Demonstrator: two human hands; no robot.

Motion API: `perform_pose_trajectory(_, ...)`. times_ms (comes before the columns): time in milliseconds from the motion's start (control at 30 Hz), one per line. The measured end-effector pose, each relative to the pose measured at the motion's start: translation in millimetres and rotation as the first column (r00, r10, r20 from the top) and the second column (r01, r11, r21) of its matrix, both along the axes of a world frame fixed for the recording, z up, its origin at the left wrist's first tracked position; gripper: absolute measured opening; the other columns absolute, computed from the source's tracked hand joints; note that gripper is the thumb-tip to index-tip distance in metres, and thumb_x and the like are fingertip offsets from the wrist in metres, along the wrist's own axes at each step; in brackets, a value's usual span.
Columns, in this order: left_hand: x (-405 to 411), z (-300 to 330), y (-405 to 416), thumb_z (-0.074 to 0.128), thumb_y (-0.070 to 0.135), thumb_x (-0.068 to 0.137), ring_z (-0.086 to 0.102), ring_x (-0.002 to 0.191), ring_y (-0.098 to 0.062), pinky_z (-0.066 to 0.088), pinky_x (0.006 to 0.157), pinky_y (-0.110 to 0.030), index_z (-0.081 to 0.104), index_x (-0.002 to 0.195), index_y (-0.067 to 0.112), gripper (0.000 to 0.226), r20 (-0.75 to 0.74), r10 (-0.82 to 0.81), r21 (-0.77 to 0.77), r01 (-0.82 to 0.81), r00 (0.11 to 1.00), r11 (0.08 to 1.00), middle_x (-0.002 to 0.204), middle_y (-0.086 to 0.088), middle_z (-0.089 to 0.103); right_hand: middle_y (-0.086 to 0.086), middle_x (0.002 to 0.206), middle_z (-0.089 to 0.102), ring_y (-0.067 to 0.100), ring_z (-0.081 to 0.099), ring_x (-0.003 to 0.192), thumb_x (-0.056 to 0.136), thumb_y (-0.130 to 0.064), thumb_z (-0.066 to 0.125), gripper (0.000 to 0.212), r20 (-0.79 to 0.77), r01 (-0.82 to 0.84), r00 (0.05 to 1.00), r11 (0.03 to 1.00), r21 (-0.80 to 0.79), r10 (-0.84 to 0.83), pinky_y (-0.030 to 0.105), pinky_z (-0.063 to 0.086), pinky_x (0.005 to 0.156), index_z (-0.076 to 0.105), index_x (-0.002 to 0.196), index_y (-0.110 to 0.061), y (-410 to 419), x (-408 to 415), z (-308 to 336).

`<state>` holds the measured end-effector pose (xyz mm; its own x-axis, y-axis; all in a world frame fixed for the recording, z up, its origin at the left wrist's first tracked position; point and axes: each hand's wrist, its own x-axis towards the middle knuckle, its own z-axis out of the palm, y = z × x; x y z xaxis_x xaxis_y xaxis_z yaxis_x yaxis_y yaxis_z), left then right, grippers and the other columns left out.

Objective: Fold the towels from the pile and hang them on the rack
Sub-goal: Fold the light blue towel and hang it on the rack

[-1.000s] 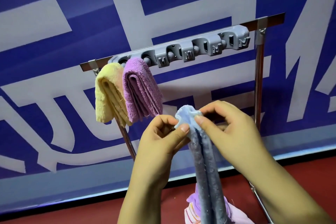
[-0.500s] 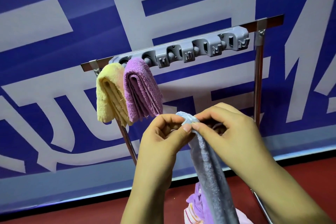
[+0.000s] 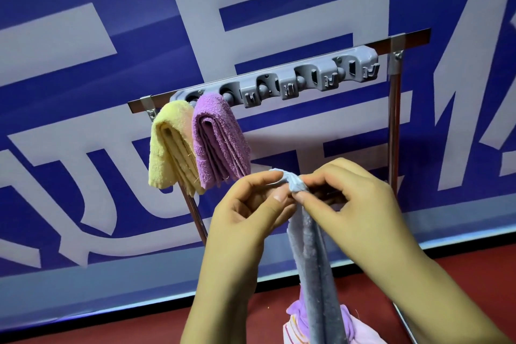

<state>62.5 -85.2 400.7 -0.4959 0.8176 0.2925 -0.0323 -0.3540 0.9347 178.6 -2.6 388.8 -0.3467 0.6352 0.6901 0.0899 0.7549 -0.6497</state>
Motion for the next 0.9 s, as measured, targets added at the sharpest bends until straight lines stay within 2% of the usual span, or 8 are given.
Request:
perform_pose_trajectory(133, -4, 1, -3, 0.081, 0.017, 0.068, 0.072, 0.09, -0.023, 0.056, 0.073, -0.026, 0.072, 0.093, 0.015, 0.026, -0.027, -0.036, 0.029, 0.037, 0.999, 0.999, 0.094, -0.013, 0.075, -0.009, 0.08, 0.066, 0.002, 0.063, 0.079, 0.076, -0.009, 0.073, 0.016, -0.077, -0.123, 0.991, 0.975, -0.185, 0.111, 0.008, 0.048, 0.065, 0.071, 0.081, -0.024, 0, 7, 7)
perform_pose_trajectory(233, -11, -5, 0, 0.08, 0.019, 0.07, 0.07, 0.089, -0.02, 0.057, 0.075, -0.029, 0.069, 0.096, 0.017, 0.028, -0.143, 0.137, 0.017, -0.136, 0.98, 0.991, 0.089, -0.007, 0.074, -0.006, 0.083, 0.07, 0.005, 0.066, 0.078, 0.076, -0.005, 0.072, 0.021, -0.167, -0.242, 0.965, 0.929, -0.279, 0.201, 0.013, 0.052, 0.069, 0.071, 0.077, -0.026, 2, 12, 12)
perform_pose_trajectory(300, -16, -10, 3, 0.085, 0.029, 0.067, 0.067, 0.095, -0.013, 0.056, 0.081, -0.031, 0.067, 0.1, 0.025, 0.038, -0.269, 0.211, -0.006, -0.22, 0.94, 0.975, 0.097, 0.0, 0.073, -0.004, 0.084, 0.072, 0.01, 0.068, 0.079, 0.076, -0.006, 0.071, 0.019, -0.224, -0.318, 0.941, 0.89, -0.328, 0.253, 0.025, 0.056, 0.075, 0.072, 0.079, -0.025, 4, 16, 13)
perform_pose_trajectory(433, -20, -13, 7, 0.079, 0.036, 0.06, 0.064, 0.107, -0.007, 0.052, 0.076, -0.019, 0.06, 0.116, 0.027, 0.059, -0.28, 0.011, -0.113, -0.045, 0.96, 0.993, 0.113, 0.006, 0.069, 0.0, 0.085, 0.073, 0.014, 0.069, 0.082, 0.082, -0.003, 0.066, 0.022, -0.239, -0.421, 0.904, 0.832, -0.362, 0.354, 0.033, 0.057, 0.078, 0.071, 0.086, -0.024, 9, 22, 15)
perform_pose_trajectory(500, -22, -11, 7, 0.079, 0.028, 0.064, 0.066, 0.097, -0.009, 0.052, 0.072, -0.019, 0.067, 0.107, 0.023, 0.045, -0.278, -0.054, -0.107, 0.025, 0.959, 0.994, 0.104, 0.003, 0.073, 0.0, 0.085, 0.073, 0.012, 0.068, 0.081, 0.083, -0.004, 0.065, 0.02, -0.228, -0.45, 0.892, 0.808, -0.38, 0.39, 0.032, 0.056, 0.078, 0.071, 0.086, -0.023, 14, 23, 15)
perform_pose_trajectory(633, -23, 6, 3, 0.078, 0.027, 0.061, 0.058, 0.069, -0.006, 0.045, 0.061, -0.017, 0.071, 0.074, 0.025, 0.015, -0.371, 0.004, 0.007, -0.001, 0.929, 1.0, 0.072, 0.008, 0.067, -0.002, 0.083, 0.07, 0.009, 0.065, 0.08, 0.079, -0.02, 0.068, 0.007, -0.234, -0.532, 0.846, 0.735, -0.421, 0.479, 0.024, 0.054, 0.076, 0.069, 0.086, -0.018, 21, 28, 17)
perform_pose_trajectory(833, -20, 29, -6, 0.07, 0.016, 0.069, 0.06, 0.064, 0.001, 0.045, 0.055, -0.013, 0.073, 0.072, 0.025, 0.01, -0.465, 0.087, 0.084, -0.054, 0.881, 0.995, 0.068, 0.011, 0.069, -0.004, 0.072, 0.065, 0.006, 0.059, 0.075, 0.078, -0.019, 0.066, 0.008, -0.265, -0.554, 0.832, 0.755, -0.35, 0.487, 0.021, 0.051, 0.073, 0.063, 0.085, -0.018, 17, 34, 28)
perform_pose_trajectory(900, -21, 31, -6, 0.071, 0.016, 0.07, 0.061, 0.066, 0.0, 0.047, 0.058, -0.014, 0.073, 0.074, 0.022, 0.007, -0.512, 0.106, 0.063, -0.086, 0.853, 0.994, 0.07, 0.011, 0.07, -0.005, 0.068, 0.063, 0.009, 0.058, 0.073, 0.077, -0.017, 0.062, 0.008, -0.244, -0.516, 0.856, 0.778, -0.357, 0.456, 0.028, 0.052, 0.074, 0.063, 0.085, -0.019, 18, 30, 26)
